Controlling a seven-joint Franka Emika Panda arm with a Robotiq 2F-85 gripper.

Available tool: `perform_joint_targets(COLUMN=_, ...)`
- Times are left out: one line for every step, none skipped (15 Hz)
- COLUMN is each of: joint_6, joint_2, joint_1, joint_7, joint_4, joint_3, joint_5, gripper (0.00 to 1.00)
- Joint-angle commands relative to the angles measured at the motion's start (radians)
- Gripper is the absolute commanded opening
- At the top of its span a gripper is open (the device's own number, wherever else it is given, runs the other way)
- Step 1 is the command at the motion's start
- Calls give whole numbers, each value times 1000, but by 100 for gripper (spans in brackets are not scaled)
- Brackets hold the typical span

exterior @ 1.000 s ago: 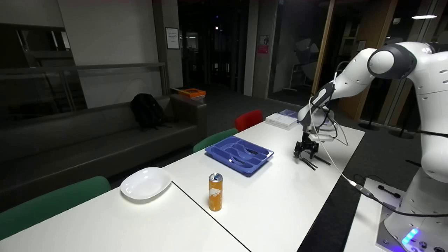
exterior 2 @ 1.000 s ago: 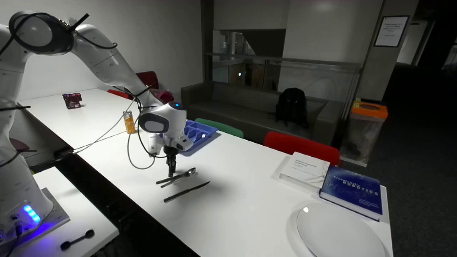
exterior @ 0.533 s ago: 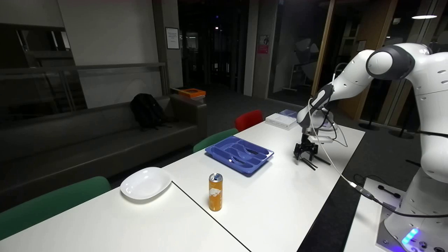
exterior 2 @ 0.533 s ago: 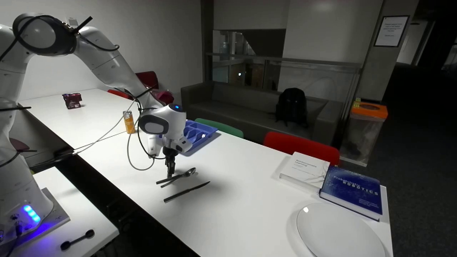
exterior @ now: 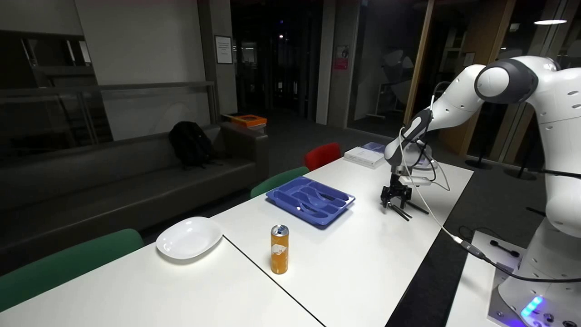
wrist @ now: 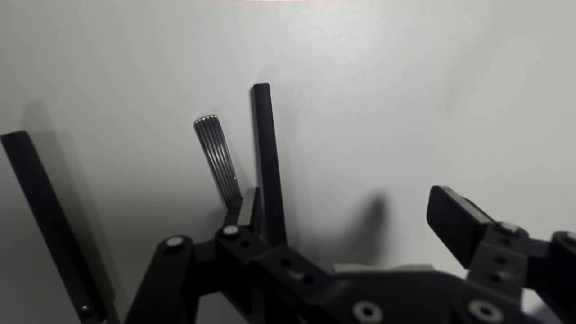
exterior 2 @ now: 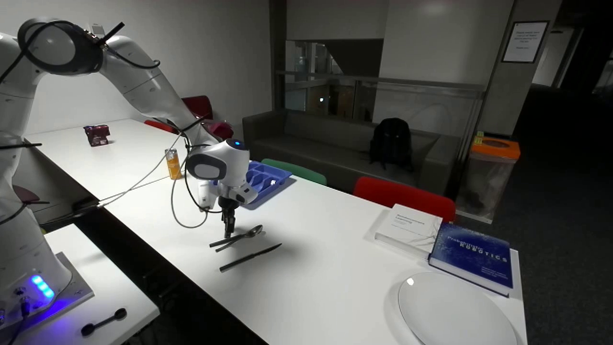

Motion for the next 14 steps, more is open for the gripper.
perform_joint_targets(joint_6=3, joint_2=12, joint_1=-20, joint_7=5, joint_4=17, joint_3=12, joint_5=-25, gripper=100)
perform_joint_targets(joint_6=-2, joint_2=14, joint_1=-20, joint_7=4, joint_4=20, joint_3=11, joint_5=-29, gripper=100)
perform_joint_targets(joint_6=-8, joint_2=16, joint_1=-21, joint_7=3, joint_4=24, joint_3=11, joint_5=-31, gripper=100)
perform_joint_targets(joint_6=-15, joint_2=19, joint_1=-24, joint_7=0, joint_4=27, joint_3=14, joint_5=-30, gripper=100)
perform_joint_targets(joint_6=-14, joint_2=22, joint_1=-24, joint_7=2, joint_4=28, joint_3=13, joint_5=-32, gripper=100)
perform_joint_targets(joint_6=-16, joint_2=25, joint_1=-24, joint_7=3, joint_4=29, joint_3=12, joint_5=-35, gripper=100)
perform_joint_targets(joint_6=-15, joint_2=29, joint_1=-25, joint_7=2, joint_4=30, joint_3=12, joint_5=-37, gripper=100)
perform_joint_targets(joint_6=-15, joint_2=33, joint_1=-26, joint_7=2, joint_4=32, joint_3=12, joint_5=-37, gripper=100)
perform_joint_targets(joint_6=-18, joint_2=37, joint_1=-26, joint_7=3, joint_4=36, joint_3=11, joint_5=-40, gripper=100)
perform_joint_targets(joint_6=-18, joint_2=39, joint_1=-26, joint_7=4, joint_4=38, joint_3=11, joint_5=-42, gripper=100)
perform_joint_targets(joint_6=-19, joint_2=41, joint_1=-24, joint_7=5, joint_4=39, joint_3=11, joint_5=-47, gripper=100)
perform_joint_targets(joint_6=-22, joint_2=42, joint_1=-23, joint_7=6, joint_4=42, joint_3=10, joint_5=-53, gripper=100)
perform_joint_targets(joint_6=-27, joint_2=46, joint_1=-22, joint_7=7, joint_4=47, joint_3=10, joint_5=-58, gripper=100)
perform_joint_targets(joint_6=-33, joint_2=49, joint_1=-21, joint_7=8, joint_4=52, joint_3=11, joint_5=-64, gripper=100)
